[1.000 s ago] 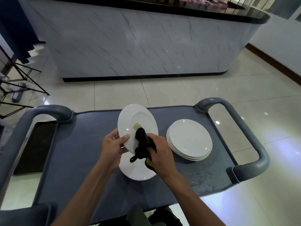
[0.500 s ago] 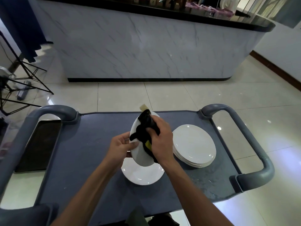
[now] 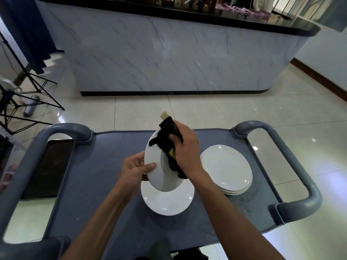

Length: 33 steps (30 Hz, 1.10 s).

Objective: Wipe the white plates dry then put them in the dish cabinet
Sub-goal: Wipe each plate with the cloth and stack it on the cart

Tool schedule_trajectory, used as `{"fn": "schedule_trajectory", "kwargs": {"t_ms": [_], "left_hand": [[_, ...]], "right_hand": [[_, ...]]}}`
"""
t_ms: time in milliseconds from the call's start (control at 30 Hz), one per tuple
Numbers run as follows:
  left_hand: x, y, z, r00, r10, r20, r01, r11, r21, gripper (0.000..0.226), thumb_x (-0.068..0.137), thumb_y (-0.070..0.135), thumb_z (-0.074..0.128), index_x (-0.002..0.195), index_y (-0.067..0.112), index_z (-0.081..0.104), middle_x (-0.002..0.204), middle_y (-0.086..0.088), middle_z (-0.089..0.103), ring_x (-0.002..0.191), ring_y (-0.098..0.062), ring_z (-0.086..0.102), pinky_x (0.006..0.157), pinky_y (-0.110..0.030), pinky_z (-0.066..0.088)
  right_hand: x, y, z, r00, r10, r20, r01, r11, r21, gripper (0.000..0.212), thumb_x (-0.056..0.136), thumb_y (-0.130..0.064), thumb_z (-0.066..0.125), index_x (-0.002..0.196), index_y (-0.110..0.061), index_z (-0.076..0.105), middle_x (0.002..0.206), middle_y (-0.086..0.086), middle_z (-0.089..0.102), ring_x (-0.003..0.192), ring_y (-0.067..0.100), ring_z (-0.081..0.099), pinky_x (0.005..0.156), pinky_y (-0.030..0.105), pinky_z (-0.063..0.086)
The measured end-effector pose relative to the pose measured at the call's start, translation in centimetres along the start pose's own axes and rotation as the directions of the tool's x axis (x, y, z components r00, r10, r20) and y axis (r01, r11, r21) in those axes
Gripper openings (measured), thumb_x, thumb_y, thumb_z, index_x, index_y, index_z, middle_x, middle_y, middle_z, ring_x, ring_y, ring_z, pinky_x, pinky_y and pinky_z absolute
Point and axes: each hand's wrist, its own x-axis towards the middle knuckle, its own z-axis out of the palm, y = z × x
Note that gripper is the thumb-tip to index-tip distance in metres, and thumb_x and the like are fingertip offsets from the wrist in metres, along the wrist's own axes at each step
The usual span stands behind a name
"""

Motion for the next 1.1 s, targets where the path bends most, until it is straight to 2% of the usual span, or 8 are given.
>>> {"fn": "schedule_trajectory", "kwargs": {"t_ms": [167,300,500,633,733,867,1000,1100], "left_hand": [[0.0,0.4,-0.4,1.000,0.017,-0.015,-0.019,0.994,-0.105,0.037,0.077,0.005,0.067,0.113,0.012,0.072,0.101,-0.015,0.075,0.085,-0.024,0.072,0.060,-0.037,0.059],[0.5,0.8,-1.3,1.000,0.016,-0.021,-0.019,0.985,-0.169,0.037,0.078,0.004,0.066,0.114,0.009,0.073,0.104,-0.016,0.074,0.086,-0.026,0.070,0.063,-0.038,0.060],[1.6,1.2,-1.9,0.997,-0.015,-0.077,-0.008,0.957,-0.291,0.038,0.078,0.006,0.063,0.115,0.010,0.070,0.107,-0.012,0.074,0.090,-0.025,0.071,0.064,-0.039,0.060],[2.2,1.3,-1.9,0.994,-0.023,-0.105,-0.017,0.931,-0.366,0.041,0.080,0.008,0.061,0.121,0.009,0.065,0.111,-0.009,0.073,0.095,-0.022,0.071,0.071,-0.040,0.061],[2.4,1.4,-1.7,0.992,-0.030,-0.125,-0.023,0.917,-0.399,0.048,0.081,0.007,0.061,0.128,0.005,0.060,0.112,-0.011,0.073,0.095,-0.023,0.071,0.070,-0.039,0.061],[2.6,1.5,-1.1,0.987,-0.035,-0.158,-0.034,0.910,-0.413,0.050,0.081,0.006,0.060,0.131,0.003,0.058,0.113,-0.013,0.072,0.093,-0.026,0.071,0.067,-0.039,0.061],[2.5,1.5,-1.2,0.985,-0.053,-0.166,-0.021,0.908,-0.417,0.049,0.086,0.006,0.057,0.135,0.004,0.056,0.121,-0.019,0.068,0.098,-0.030,0.069,0.068,-0.035,0.061],[2.4,1.5,-1.5,0.985,-0.065,-0.162,-0.011,0.906,-0.424,0.046,0.091,0.006,0.053,0.137,0.004,0.054,0.127,-0.021,0.064,0.102,-0.031,0.067,0.070,-0.034,0.061]], "right_hand": [[1.4,1.4,-1.1,0.996,0.092,-0.002,-0.092,0.996,0.018,0.034,0.097,-0.011,0.056,0.129,-0.024,0.062,0.114,-0.012,0.067,0.107,0.010,0.055,0.095,0.024,0.041],[1.6,1.7,-2.3,0.979,0.201,-0.013,-0.198,0.971,0.137,0.036,0.098,-0.012,0.056,0.117,-0.042,0.063,0.103,-0.030,0.066,0.102,-0.008,0.059,0.085,0.009,0.041],[0.6,1.5,-3.2,0.965,0.260,-0.034,-0.247,0.945,0.215,0.048,0.098,-0.012,0.055,0.106,-0.059,0.060,0.104,-0.029,0.069,0.101,-0.008,0.061,0.079,0.001,0.041],[-0.7,2.0,-2.7,0.976,0.211,-0.056,-0.200,0.966,0.164,0.042,0.094,-0.011,0.061,0.117,-0.047,0.063,0.108,-0.030,0.065,0.109,-0.001,0.059,0.092,0.010,0.042],[-2.0,2.1,-1.5,0.990,0.135,-0.039,-0.132,0.989,0.061,0.042,0.092,-0.009,0.065,0.131,-0.026,0.063,0.120,-0.016,0.064,0.116,0.011,0.054,0.102,0.020,0.039],[-4.0,0.9,0.5,1.000,0.014,-0.008,-0.014,0.999,-0.034,0.047,0.090,-0.007,0.067,0.134,-0.022,0.062,0.126,-0.009,0.062,0.114,0.011,0.047,0.101,0.015,0.032],[-5.4,-0.3,2.2,0.993,-0.112,0.023,0.114,0.985,-0.133,0.043,0.090,-0.007,0.065,0.132,-0.018,0.064,0.128,-0.004,0.063,0.117,0.019,0.053,0.100,0.037,0.043],[-5.7,-0.1,2.4,0.976,-0.211,0.050,0.217,0.953,-0.214,0.043,0.091,-0.010,0.062,0.133,-0.017,0.064,0.130,0.000,0.062,0.118,0.024,0.055,0.096,0.043,0.046]]}}
